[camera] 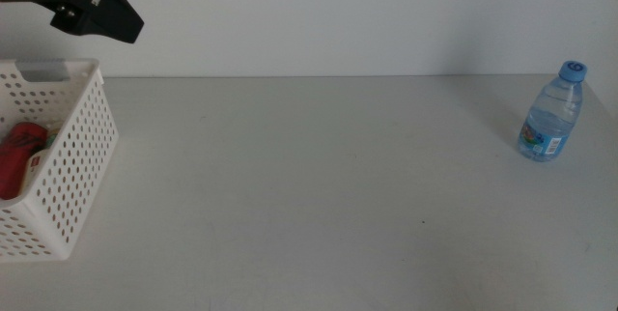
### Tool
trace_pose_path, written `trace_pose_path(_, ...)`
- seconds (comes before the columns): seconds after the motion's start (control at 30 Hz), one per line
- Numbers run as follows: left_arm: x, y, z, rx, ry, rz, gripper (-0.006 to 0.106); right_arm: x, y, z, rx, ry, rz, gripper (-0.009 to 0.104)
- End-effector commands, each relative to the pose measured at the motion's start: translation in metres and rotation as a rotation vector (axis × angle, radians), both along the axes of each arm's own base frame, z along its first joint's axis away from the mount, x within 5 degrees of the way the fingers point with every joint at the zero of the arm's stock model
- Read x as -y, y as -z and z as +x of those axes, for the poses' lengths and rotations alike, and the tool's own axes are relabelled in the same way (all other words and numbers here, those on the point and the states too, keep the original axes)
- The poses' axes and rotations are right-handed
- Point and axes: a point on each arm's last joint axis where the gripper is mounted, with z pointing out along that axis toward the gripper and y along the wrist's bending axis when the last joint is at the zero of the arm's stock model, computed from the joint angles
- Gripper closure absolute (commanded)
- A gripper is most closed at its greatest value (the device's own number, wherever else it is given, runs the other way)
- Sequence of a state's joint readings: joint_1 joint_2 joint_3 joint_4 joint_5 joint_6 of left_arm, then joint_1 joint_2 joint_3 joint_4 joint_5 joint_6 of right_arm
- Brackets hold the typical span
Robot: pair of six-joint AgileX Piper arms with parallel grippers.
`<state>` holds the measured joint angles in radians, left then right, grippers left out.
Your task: Use arms to grab the bottles and put them into the dustbin to the left of the table.
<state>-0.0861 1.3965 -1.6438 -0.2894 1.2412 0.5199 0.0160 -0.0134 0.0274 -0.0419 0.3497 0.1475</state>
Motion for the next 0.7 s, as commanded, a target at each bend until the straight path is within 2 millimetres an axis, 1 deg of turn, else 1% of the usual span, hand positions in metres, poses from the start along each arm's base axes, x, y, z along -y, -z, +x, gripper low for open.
trace_pose_path(0.0, 0.013, -0.02, -0.029, 0.129, 0.023, -0.055, 0.007, 0.0, -0.009, 0.0, 0.085, 0.001, -0.018, 0.001)
trace_pose_path(0.07, 0.02, -0.019, -0.051, 0.19, 0.05, -0.069, 0.007, 0.0, -0.009, 0.0, 0.085, 0.001, -0.018, 0.001)
trace_pose_path(0.17, 0.021, -0.002, -0.082, 0.262, 0.037, -0.109, 0.007, 0.0, -0.009, 0.0, 0.085, 0.001, -0.018, 0.001)
trace_pose_path(0.33, 0.004, 0.024, -0.138, 0.389, -0.059, -0.185, 0.007, 0.0, -0.009, 0.0, 0.085, 0.001, -0.018, 0.001)
trace_pose_path(0.4, -0.004, 0.034, -0.156, 0.412, -0.087, -0.192, 0.007, 0.0, -0.009, 0.0, 0.085, 0.001, -0.018, 0.001)
trace_pose_path(0.5, -0.01, 0.043, -0.172, 0.425, -0.107, -0.202, 0.007, 0.0, -0.009, 0.0, 0.085, 0.001, -0.018, 0.001)
trace_pose_path(0.6, -0.012, 0.043, -0.179, 0.437, -0.115, -0.221, 0.007, 0.0, -0.009, 0.0, 0.085, 0.001, -0.018, 0.001)
trace_pose_path(0.67, -0.012, 0.042, -0.18, 0.442, -0.115, -0.223, 0.007, 0.0, -0.009, 0.0, 0.085, 0.001, -0.018, 0.001)
